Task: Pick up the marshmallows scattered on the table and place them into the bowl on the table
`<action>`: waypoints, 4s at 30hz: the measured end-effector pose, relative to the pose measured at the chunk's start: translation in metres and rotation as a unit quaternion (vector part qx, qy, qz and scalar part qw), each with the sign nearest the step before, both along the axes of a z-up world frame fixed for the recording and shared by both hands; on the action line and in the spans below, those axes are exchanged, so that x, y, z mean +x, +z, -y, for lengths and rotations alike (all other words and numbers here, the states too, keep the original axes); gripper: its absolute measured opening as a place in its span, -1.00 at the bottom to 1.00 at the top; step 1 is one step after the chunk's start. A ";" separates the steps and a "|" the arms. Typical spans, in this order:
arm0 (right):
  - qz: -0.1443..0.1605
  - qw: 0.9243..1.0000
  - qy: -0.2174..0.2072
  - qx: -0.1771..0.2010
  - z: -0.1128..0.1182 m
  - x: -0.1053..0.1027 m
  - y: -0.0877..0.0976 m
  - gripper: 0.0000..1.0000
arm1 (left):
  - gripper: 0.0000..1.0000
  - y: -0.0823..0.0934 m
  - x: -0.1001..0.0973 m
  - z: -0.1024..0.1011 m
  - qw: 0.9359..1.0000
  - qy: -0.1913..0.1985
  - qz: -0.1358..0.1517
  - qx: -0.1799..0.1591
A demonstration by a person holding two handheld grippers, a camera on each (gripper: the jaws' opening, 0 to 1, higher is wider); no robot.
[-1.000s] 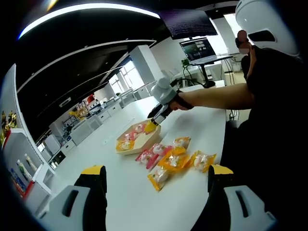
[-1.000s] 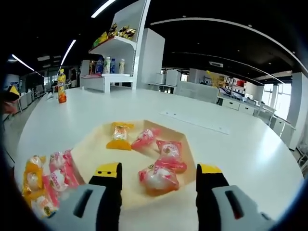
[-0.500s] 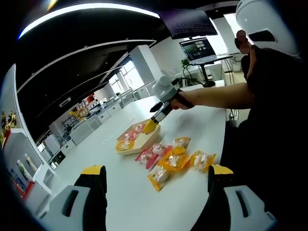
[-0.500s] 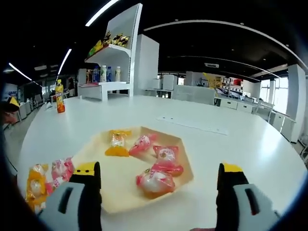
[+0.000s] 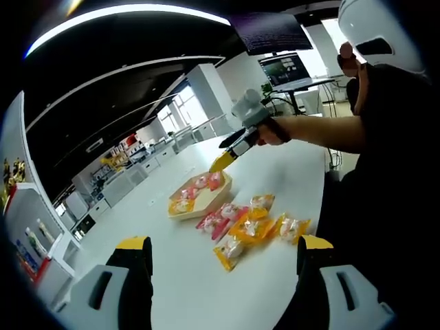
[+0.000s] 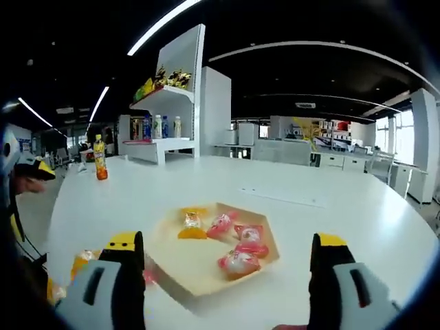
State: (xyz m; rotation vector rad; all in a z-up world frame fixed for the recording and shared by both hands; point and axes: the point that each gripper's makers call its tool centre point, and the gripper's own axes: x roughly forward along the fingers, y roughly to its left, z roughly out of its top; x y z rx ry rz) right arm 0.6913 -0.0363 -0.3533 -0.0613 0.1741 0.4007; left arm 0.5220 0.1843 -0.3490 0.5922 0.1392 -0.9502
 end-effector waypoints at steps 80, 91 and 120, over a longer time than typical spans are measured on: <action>-0.049 0.985 0.141 -0.081 -0.010 -0.156 -0.005 0.79 | 0.71 -0.009 0.004 0.008 1.000 -0.007 -0.012 -0.013; -0.046 0.985 0.139 -0.095 -0.007 -0.155 -0.006 0.74 | 0.71 -0.006 0.000 0.010 1.000 -0.010 -0.005 -0.010; -0.088 0.972 0.200 -0.088 -0.078 -0.099 -0.061 0.49 | 0.71 -0.006 -0.001 0.011 1.000 -0.018 -0.008 -0.009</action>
